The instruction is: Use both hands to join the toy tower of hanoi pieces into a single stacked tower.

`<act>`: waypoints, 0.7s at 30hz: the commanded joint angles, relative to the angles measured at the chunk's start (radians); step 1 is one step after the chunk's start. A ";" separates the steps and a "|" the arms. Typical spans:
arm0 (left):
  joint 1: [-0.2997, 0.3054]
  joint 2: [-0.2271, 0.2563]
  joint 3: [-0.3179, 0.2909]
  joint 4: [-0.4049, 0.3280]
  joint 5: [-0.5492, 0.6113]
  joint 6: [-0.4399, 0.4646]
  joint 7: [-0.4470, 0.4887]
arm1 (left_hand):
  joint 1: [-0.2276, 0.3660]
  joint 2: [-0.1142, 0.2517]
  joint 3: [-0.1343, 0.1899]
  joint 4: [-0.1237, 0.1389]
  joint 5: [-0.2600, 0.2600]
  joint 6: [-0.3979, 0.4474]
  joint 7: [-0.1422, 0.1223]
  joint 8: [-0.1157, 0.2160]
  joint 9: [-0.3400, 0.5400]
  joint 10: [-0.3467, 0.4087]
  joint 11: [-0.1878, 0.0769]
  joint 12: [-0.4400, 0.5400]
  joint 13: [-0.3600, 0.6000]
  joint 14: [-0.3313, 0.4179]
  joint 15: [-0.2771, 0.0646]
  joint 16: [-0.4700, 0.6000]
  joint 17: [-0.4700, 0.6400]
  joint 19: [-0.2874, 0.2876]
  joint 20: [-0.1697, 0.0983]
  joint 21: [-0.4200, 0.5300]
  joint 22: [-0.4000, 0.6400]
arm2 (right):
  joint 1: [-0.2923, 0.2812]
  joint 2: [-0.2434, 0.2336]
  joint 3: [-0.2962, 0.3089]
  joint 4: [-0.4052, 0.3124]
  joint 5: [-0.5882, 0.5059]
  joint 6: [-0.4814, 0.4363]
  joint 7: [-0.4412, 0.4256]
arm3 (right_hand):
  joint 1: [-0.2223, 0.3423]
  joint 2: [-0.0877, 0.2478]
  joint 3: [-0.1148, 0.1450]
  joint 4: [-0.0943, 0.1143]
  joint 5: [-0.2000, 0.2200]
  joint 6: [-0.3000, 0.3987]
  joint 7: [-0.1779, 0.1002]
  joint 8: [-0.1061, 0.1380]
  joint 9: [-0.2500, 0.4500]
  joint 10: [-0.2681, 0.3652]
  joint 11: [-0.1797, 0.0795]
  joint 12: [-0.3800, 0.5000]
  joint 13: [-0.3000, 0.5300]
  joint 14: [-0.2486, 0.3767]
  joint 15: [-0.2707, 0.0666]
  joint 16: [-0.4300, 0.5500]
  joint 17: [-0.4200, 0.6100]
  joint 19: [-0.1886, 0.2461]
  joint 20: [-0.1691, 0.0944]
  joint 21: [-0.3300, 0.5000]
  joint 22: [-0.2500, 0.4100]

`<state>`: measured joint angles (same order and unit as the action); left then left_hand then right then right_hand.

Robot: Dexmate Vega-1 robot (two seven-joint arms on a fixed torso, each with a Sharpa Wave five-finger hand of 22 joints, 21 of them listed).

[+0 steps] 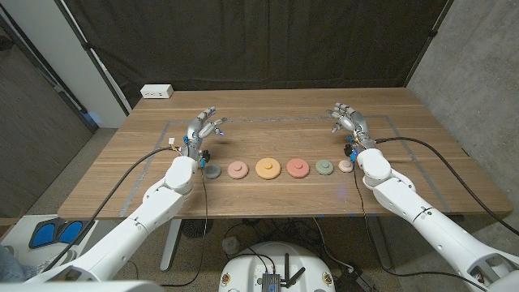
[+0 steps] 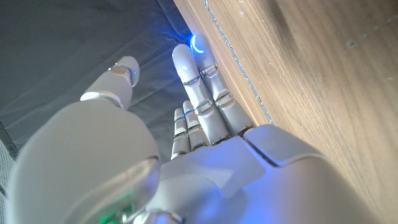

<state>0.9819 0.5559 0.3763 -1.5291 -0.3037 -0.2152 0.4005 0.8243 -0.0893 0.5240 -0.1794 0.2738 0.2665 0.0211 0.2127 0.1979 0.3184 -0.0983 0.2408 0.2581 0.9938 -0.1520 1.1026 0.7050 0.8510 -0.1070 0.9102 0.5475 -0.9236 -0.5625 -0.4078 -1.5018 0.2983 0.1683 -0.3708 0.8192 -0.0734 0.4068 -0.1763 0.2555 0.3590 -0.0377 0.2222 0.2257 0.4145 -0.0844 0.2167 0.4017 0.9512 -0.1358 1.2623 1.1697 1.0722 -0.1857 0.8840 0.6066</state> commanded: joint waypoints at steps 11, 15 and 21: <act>0.087 0.014 -0.008 -0.140 0.048 0.018 0.051 | 0.021 -0.002 -0.023 0.006 0.006 0.017 -0.002 0.003 0.006 0.022 -0.005 0.015 0.011 0.017 -0.067 0.022 -0.008 0.013 -0.104 0.024 0.005 | -0.079 -0.064 0.029 -0.117 -0.047 -0.007 -0.023 | 0.020 0.004 -0.005 0.010 -0.001 0.015 -0.003 0.009 0.007 0.018 -0.011 0.012 0.010 0.006 -0.083 0.009 -0.008 -0.004 -0.028 0.011 -0.004; 0.118 0.027 -0.016 -0.162 0.062 0.018 0.061 | 0.023 -0.003 -0.029 0.007 0.006 0.017 -0.002 0.002 0.007 0.022 -0.002 0.015 0.012 0.018 -0.066 0.024 -0.011 0.014 -0.104 0.028 0.005 | -0.096 -0.061 0.033 -0.126 -0.059 0.012 -0.034 | 0.023 0.004 -0.008 0.011 -0.002 0.018 -0.005 0.010 0.007 0.021 -0.011 0.013 0.013 0.003 -0.083 0.005 -0.015 -0.006 -0.028 0.011 -0.008; 0.161 0.055 -0.040 -0.220 0.075 0.031 0.070 | 0.024 -0.004 -0.039 0.008 0.006 0.018 0.000 0.001 0.007 0.022 -0.003 0.014 0.016 0.023 -0.066 0.033 -0.013 0.010 -0.104 0.032 0.005 | -0.128 -0.068 0.040 -0.178 -0.054 -0.016 -0.040 | 0.028 0.006 -0.011 0.013 -0.003 0.023 -0.007 0.013 0.009 0.024 -0.012 0.013 0.018 0.013 -0.083 0.014 -0.009 -0.008 -0.028 0.013 -0.013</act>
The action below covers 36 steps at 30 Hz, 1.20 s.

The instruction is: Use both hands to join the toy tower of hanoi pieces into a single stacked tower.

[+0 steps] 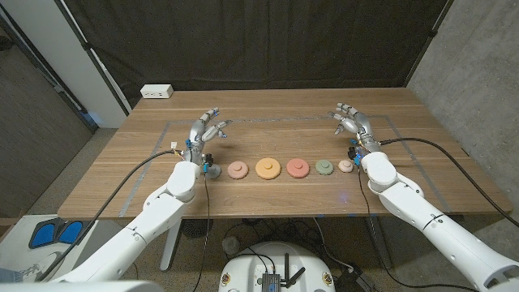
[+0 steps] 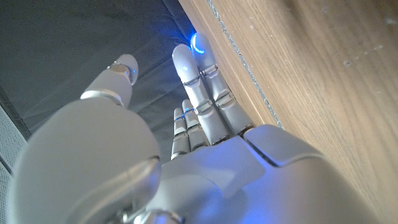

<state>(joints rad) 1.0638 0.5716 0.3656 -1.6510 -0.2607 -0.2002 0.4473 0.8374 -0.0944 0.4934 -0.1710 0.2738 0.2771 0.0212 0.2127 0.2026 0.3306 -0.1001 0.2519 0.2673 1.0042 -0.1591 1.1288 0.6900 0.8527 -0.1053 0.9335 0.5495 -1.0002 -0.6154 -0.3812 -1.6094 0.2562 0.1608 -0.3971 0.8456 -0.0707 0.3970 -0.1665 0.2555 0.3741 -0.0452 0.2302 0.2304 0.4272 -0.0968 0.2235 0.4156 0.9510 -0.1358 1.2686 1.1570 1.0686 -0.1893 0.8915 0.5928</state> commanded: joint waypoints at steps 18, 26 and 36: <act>0.070 0.089 -0.024 -0.149 0.293 0.195 0.171 | 0.011 0.004 -0.039 0.006 0.007 0.020 -0.001 0.002 0.003 0.027 -0.006 0.009 0.016 0.013 -0.059 0.021 -0.015 0.006 -0.104 0.026 0.002 | -0.092 -0.052 -0.032 -0.229 -0.340 -0.274 -0.224 | 0.029 0.007 -0.022 0.006 -0.011 0.008 -0.015 0.007 0.012 -0.010 0.004 -0.004 0.033 0.005 -0.083 0.001 -0.015 -0.016 -0.024 0.028 -0.013; 0.040 0.097 0.008 -0.157 0.416 0.271 0.217 | 0.018 0.008 -0.047 0.005 0.008 0.026 -0.005 0.002 0.003 0.030 -0.010 0.009 0.020 0.018 -0.060 0.031 -0.018 0.005 -0.104 0.033 0.002 | -0.075 -0.059 -0.062 -0.238 -0.477 -0.355 -0.285 | 0.039 0.007 -0.028 0.005 -0.016 -0.002 -0.028 0.003 0.015 -0.034 0.011 -0.012 0.041 0.002 -0.083 -0.001 -0.020 -0.021 -0.024 0.034 -0.019; 0.022 0.097 0.041 -0.155 0.522 0.329 0.263 | 0.025 0.011 -0.057 0.004 0.009 0.034 -0.011 0.003 0.004 0.034 -0.015 0.010 0.024 0.019 -0.060 0.037 -0.025 0.006 -0.105 0.042 0.001 | -0.043 -0.066 -0.120 -0.240 -0.622 -0.451 -0.300 | 0.051 0.009 -0.036 0.006 -0.023 -0.011 -0.037 0.001 0.020 -0.042 0.009 -0.012 0.049 -0.005 -0.083 -0.007 -0.032 -0.029 -0.024 0.037 -0.029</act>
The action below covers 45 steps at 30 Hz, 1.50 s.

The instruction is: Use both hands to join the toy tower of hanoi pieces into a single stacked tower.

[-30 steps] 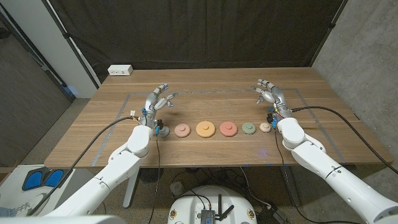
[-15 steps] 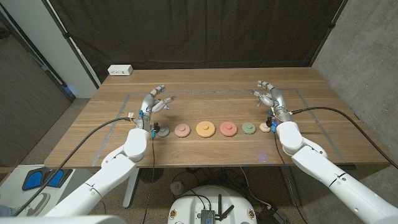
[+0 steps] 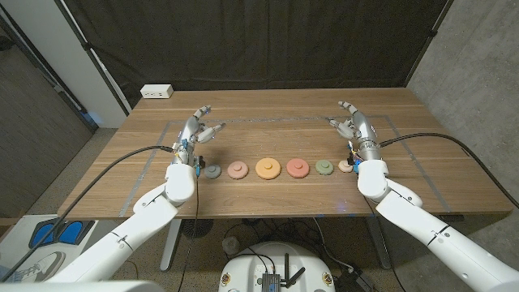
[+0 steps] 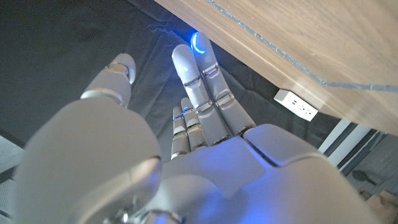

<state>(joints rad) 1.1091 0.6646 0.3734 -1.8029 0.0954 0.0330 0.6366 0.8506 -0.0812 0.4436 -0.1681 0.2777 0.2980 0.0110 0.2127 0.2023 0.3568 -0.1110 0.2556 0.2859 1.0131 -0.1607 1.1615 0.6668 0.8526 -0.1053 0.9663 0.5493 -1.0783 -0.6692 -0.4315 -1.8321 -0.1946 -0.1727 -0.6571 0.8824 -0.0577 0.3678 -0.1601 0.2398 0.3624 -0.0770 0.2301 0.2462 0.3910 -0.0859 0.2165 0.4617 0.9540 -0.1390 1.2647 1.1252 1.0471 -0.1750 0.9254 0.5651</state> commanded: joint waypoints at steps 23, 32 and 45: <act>-0.041 0.058 0.086 -0.068 0.356 0.340 0.061 | 0.028 0.010 -0.029 0.003 0.008 0.019 -0.003 0.001 0.005 0.007 -0.005 0.001 0.016 0.014 -0.058 0.025 -0.014 -0.003 -0.098 0.029 -0.001 | 0.064 -0.041 -0.154 -0.093 -0.372 -0.349 0.052 | 0.037 -0.004 -0.034 0.002 -0.028 -0.035 -0.016 -0.010 0.012 -0.056 -0.004 -0.016 0.024 -0.041 -0.080 -0.030 -0.051 -0.034 -0.038 0.013 -0.032; -0.050 0.105 0.098 -0.165 0.369 0.447 -0.060 | 0.031 0.013 -0.036 0.004 0.008 0.022 -0.003 0.000 0.005 0.004 -0.004 -0.002 0.019 0.008 -0.058 0.026 -0.022 -0.008 -0.094 0.035 -0.003 | 0.060 -0.075 -0.140 -0.176 -0.357 -0.427 0.160 | 0.049 0.003 -0.041 0.002 -0.025 -0.006 0.006 0.003 0.013 -0.027 -0.013 0.002 0.034 -0.005 -0.081 0.004 -0.024 -0.024 -0.038 0.037 -0.032; -0.085 0.179 0.111 -0.270 0.355 0.563 -0.254 | 0.035 0.022 -0.047 0.006 0.010 0.044 -0.001 0.006 0.007 0.018 0.005 0.001 0.024 0.002 -0.058 0.035 -0.028 -0.020 -0.088 0.045 -0.005 | 0.078 -0.115 -0.145 -0.245 -0.341 -0.514 0.280 | 0.067 0.019 -0.042 0.004 -0.008 0.040 0.011 0.028 0.030 0.000 -0.025 0.015 0.058 -0.011 -0.081 0.004 -0.020 -0.039 -0.038 0.058 -0.036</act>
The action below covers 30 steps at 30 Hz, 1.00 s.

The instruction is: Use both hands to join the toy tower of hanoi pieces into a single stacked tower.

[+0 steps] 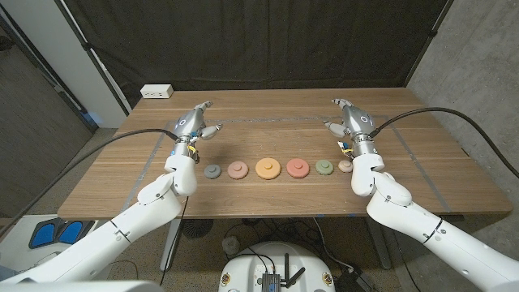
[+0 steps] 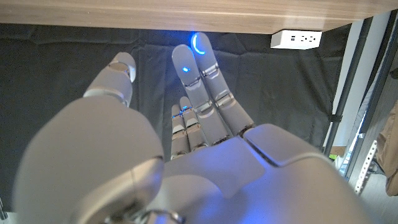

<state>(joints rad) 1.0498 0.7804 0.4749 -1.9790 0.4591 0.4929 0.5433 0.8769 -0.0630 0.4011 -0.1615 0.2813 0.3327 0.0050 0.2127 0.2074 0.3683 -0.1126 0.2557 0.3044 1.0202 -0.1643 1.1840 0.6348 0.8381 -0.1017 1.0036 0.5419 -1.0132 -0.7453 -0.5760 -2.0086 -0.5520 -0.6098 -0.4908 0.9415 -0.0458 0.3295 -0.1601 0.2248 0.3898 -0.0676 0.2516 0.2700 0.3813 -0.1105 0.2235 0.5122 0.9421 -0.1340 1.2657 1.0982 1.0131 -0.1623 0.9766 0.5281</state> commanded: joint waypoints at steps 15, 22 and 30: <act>-0.113 0.104 0.071 -0.145 -0.011 0.245 -0.332 | 0.012 0.010 -0.028 0.001 0.007 0.037 -0.003 0.010 0.003 0.029 0.004 0.003 0.011 0.018 -0.054 0.052 0.009 0.034 -0.106 0.048 -0.004 | 0.069 -0.067 -0.022 -0.095 0.089 -0.181 0.238 | 0.004 0.007 -0.012 0.006 0.015 0.001 0.005 0.004 0.015 0.015 -0.001 0.010 0.024 -0.016 -0.085 -0.007 -0.001 -0.019 -0.050 0.016 -0.005; -0.169 0.134 0.117 -0.171 0.001 0.308 -0.422 | 0.014 0.006 -0.037 -0.001 0.007 0.049 0.000 0.012 0.004 0.039 0.002 0.004 0.013 0.035 -0.054 0.069 0.012 0.049 -0.109 0.060 -0.008 | 0.099 -0.090 -0.043 -0.116 0.101 -0.215 0.281 | -0.001 0.006 -0.021 0.007 0.020 0.002 0.014 0.002 0.014 -0.007 0.012 0.000 0.032 -0.025 -0.085 -0.011 -0.007 -0.030 -0.050 0.023 -0.010; -0.194 0.137 0.146 -0.169 0.006 0.332 -0.442 | 0.017 0.005 -0.042 -0.001 0.007 0.044 0.001 0.007 0.004 0.036 0.004 0.000 0.013 0.035 -0.054 0.071 0.004 0.045 -0.109 0.064 -0.012 | 0.123 -0.113 -0.056 -0.116 0.132 -0.224 0.317 | -0.006 0.007 -0.033 0.009 0.025 -0.011 0.019 -0.008 0.010 -0.015 0.021 -0.007 0.037 -0.016 -0.085 0.002 -0.006 -0.029 -0.050 0.041 -0.013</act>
<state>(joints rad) 0.9041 0.9001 0.5757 -2.1342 0.4559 0.7677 0.1684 0.8808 -0.0591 0.3654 -0.1643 0.2852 0.3751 0.0054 0.2202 0.2072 0.4022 -0.1106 0.2556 0.3137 1.0489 -0.1751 1.2501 0.6399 0.8781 -0.1157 1.0616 0.5281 -0.9263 -0.8270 -0.6119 -2.1141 -0.4592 -0.8044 -0.2330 0.9412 -0.0457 0.3008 -0.1499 0.2409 0.3820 -0.0531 0.2476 0.2784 0.3713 -0.0976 0.2194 0.5449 0.9059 -0.1265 1.2508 1.0797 0.9827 -0.1535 1.0051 0.5101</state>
